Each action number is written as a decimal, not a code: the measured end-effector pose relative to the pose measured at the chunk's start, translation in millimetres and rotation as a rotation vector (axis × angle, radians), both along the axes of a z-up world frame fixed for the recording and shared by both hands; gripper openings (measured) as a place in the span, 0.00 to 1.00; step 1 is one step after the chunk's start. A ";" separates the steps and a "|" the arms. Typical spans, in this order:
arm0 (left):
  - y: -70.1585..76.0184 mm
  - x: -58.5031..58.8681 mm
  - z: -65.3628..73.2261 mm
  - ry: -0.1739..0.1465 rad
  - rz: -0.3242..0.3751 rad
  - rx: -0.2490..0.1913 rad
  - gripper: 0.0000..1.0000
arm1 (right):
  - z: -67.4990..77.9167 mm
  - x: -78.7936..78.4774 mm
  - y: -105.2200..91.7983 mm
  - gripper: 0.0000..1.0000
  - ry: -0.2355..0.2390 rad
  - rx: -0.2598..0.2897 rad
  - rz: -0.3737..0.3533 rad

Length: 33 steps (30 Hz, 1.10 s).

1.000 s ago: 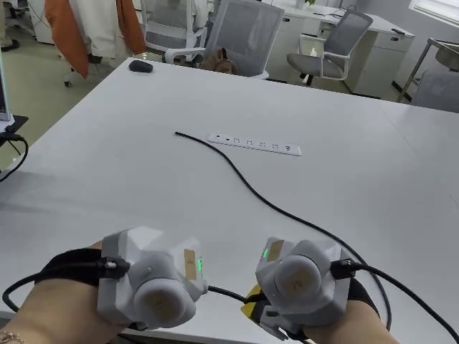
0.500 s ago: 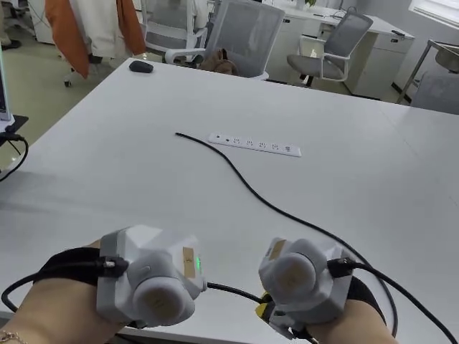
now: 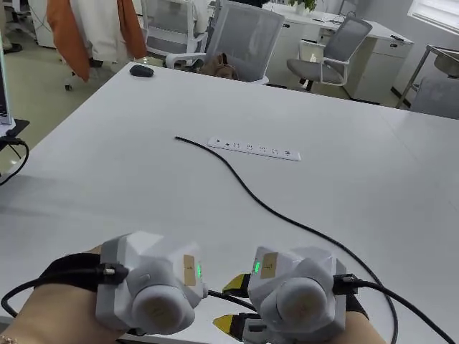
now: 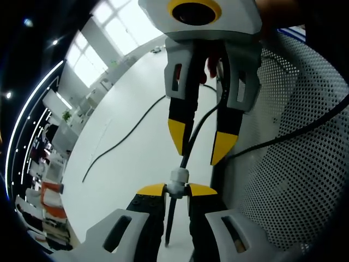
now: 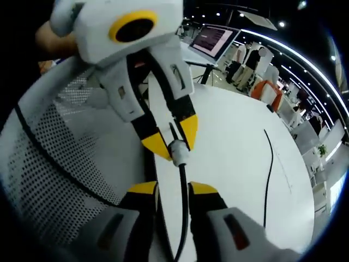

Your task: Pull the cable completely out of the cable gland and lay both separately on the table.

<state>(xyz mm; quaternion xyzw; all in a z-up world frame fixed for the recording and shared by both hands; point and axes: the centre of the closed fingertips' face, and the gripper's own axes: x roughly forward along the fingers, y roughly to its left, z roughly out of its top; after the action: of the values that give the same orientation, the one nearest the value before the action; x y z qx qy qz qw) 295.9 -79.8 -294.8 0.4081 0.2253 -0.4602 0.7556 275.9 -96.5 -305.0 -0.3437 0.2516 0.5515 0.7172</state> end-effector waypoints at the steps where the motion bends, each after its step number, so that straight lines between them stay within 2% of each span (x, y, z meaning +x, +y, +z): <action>1: -1.8 -0.5 0.8 0.004 -0.001 -0.013 0.17 | -0.5 0.4 -1.0 0.20 -0.001 -0.006 0.000; 5: -3.3 -2.7 -2.0 0.012 -0.014 -0.007 0.17 | 0.0 3.1 -4.5 0.06 -0.008 -0.011 -0.008; 7: -4.4 -2.4 -3.1 0.008 -0.021 -0.004 0.17 | 1.1 5.1 -5.7 0.02 -0.018 -0.011 -0.017; 11: -4.8 -0.8 -4.1 0.013 -0.018 -0.013 0.17 | -1.0 6.9 -7.6 0.02 -0.024 -0.025 -0.025; 17: -1.5 0.3 -4.7 0.008 -0.006 0.000 0.17 | -7.2 11.9 -17.8 0.02 -0.020 -0.072 -0.065; 24: 0.2 0.9 -3.8 0.006 0.004 0.001 0.17 | -20.6 15.4 -33.6 0.02 0.032 -0.135 -0.131; 33: 2.3 1.5 -1.8 0.004 0.017 0.000 0.17 | -29.8 20.6 -53.1 0.03 0.067 -0.199 -0.221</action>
<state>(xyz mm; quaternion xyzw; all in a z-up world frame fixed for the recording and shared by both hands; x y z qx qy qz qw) 297.4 -77.5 -296.6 0.4053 0.2305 -0.4548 0.7588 296.4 -149.6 -334.7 -0.3647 0.3651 0.4526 0.7272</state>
